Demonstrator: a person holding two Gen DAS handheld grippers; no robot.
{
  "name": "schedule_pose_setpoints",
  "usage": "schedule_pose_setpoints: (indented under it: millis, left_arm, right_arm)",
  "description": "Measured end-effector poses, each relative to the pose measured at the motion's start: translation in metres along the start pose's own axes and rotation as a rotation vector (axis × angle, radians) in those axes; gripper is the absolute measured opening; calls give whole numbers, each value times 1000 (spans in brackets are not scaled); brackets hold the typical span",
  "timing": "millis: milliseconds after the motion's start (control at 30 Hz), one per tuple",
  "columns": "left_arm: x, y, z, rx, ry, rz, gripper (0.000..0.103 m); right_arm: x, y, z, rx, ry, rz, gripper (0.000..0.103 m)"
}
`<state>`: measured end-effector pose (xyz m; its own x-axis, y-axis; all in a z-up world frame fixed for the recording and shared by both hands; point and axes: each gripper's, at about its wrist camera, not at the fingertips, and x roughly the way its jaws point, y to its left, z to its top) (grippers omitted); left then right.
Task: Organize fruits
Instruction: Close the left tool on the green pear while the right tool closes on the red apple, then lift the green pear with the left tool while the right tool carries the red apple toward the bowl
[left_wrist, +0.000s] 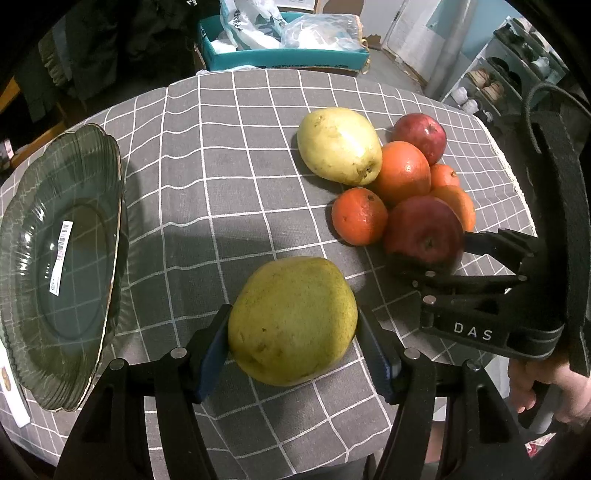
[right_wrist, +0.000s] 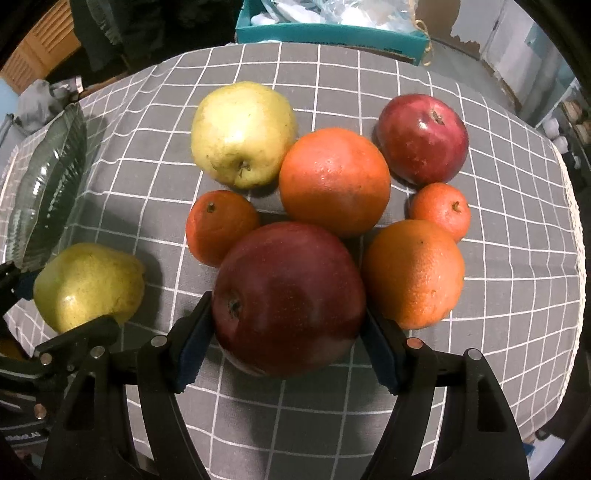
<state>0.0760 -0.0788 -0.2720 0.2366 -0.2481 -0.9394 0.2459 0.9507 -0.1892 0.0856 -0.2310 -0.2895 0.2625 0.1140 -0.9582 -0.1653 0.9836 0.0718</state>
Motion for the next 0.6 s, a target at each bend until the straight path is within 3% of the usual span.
schedule_pose_setpoints:
  millis: [600]
  left_arm:
    - [-53, 0, -3, -2, -129, 31, 67]
  right_arm:
    - [-77, 7, -8, -60, -260, -26, 75]
